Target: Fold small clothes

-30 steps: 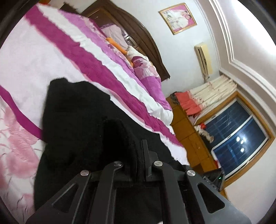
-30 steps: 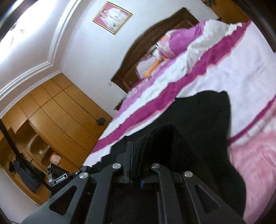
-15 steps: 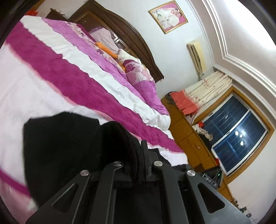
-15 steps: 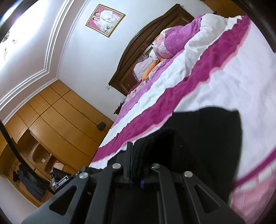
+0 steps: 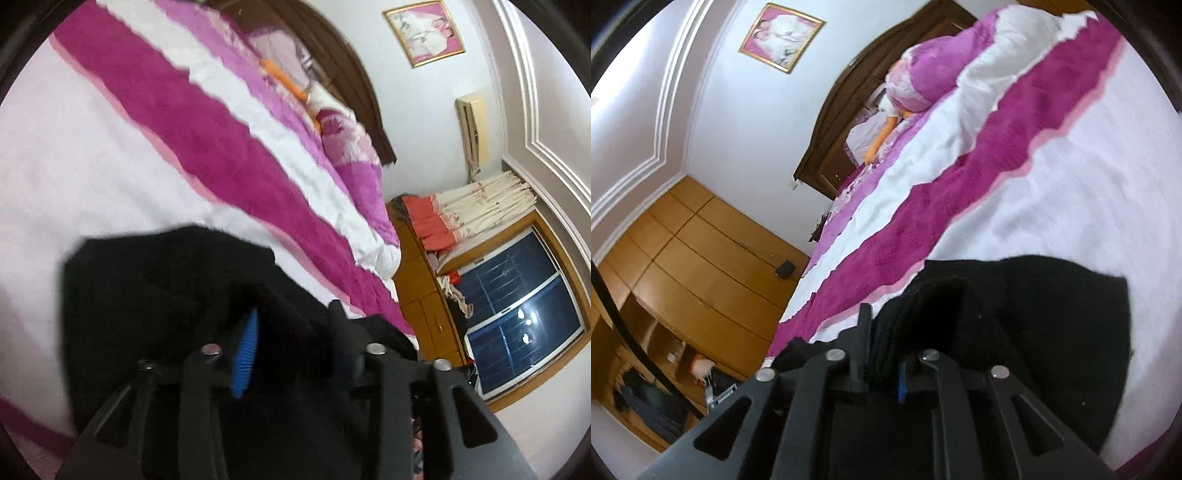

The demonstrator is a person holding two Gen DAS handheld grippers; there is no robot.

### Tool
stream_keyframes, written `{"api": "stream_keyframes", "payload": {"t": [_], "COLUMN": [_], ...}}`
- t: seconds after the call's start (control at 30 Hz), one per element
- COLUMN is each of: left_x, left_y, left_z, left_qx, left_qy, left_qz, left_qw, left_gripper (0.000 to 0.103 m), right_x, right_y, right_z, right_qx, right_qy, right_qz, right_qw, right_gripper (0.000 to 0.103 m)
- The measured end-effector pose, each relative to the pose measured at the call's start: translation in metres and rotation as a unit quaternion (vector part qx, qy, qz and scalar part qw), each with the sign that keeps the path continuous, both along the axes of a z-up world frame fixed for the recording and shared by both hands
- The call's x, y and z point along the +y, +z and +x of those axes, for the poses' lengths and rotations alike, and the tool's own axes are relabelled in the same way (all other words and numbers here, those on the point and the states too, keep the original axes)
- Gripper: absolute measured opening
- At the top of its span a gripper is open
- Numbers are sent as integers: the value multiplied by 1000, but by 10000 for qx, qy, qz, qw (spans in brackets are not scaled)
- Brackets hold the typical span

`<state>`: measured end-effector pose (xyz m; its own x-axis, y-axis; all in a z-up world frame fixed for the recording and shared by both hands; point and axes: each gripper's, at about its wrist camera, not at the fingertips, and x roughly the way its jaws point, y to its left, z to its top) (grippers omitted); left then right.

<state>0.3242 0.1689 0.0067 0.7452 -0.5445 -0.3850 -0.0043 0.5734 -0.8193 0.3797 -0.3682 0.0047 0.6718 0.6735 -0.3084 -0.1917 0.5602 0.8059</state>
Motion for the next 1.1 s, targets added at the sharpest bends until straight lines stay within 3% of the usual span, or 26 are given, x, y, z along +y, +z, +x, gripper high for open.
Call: {"api": "stream_keyframes", "payload": {"t": [0.07,0.17,0.23,0.4,0.5,0.63,0.77,0.87,1.0,1.1], "left_x": [8,19,22,8,-1,-16,-25,-19,-10,-6], "left_y": [5,10,13,12,14,25,16,7,8,7], "left_z": [-12,-29,-39,-59,-68,-71,-64,-60,-65,-66], "left_qx": [-98,-172,-185,40,-49,-453,-228,-5,-31,-8], "left_qy": [92,71,72,178,155,-91,-180,-111,-14,32], "left_qz": [36,18,155,950,1231,1511,1768,1641,1408,1354], "left_qw": [9999,9998,9997,9953,9923,9874,9838,9864,9900,9908], "left_gripper": [35,40,40,40,40,40,40,40,40,40], "right_x": [-6,-14,-16,-18,-19,-13,-7,-15,-48,-74], "right_y": [4,14,16,8,3,13,15,13,6,-8], "right_z": [-5,-22,-27,-46,-59,-76,-95,-100,-96,-84], "right_qx": [-78,-461,-385,1,110,-102,-171,-4,200,474], "right_qy": [-60,-172,-195,-250,-295,-166,-79,-34,-319,-187], "right_qz": [282,388,207,-458,-713,-908,-1208,-1321,-1352,-960], "right_qw": [9996,9980,9989,9986,9970,9957,9925,9912,9901,9941], "right_gripper": [97,98,98,98,98,98,98,98,98,98]}}
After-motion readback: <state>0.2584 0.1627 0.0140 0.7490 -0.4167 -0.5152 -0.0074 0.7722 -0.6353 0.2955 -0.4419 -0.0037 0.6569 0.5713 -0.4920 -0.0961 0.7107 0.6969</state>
